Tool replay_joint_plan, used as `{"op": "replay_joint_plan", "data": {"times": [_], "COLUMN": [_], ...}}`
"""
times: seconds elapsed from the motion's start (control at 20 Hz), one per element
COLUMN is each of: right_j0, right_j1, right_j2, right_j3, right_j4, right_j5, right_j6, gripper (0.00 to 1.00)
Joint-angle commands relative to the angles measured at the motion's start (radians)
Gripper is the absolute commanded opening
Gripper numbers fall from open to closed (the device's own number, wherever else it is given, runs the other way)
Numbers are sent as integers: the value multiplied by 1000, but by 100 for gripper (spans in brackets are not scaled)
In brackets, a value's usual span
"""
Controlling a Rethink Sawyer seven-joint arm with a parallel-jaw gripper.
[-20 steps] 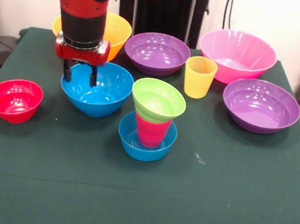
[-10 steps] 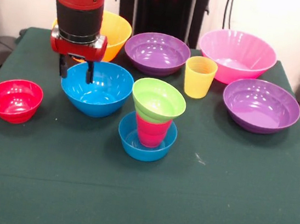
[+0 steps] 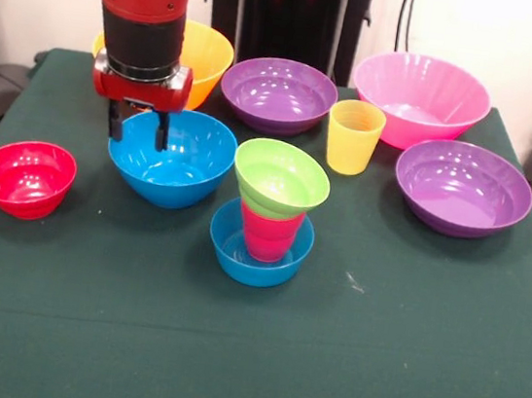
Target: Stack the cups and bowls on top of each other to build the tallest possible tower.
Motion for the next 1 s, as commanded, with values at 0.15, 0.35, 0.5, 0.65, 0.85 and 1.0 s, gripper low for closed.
{"op": "replay_joint_plan", "data": {"times": [0.15,0.35,0.5,0.65,0.85,1.0], "right_j0": [17,28,21,14,-6,-17], "right_j1": [87,84,84,75,54,48], "right_j2": [9,3,8,17,32,43], "right_j3": [-43,-51,-53,-50,-29,-37], "right_j4": [-125,-141,-141,-126,-94,-76], "right_j5": [-68,-54,-48,-29,-5,17], "right_j6": [-188,-179,-185,-199,-219,-239], "gripper": [100,100,100,100,100,100]}}
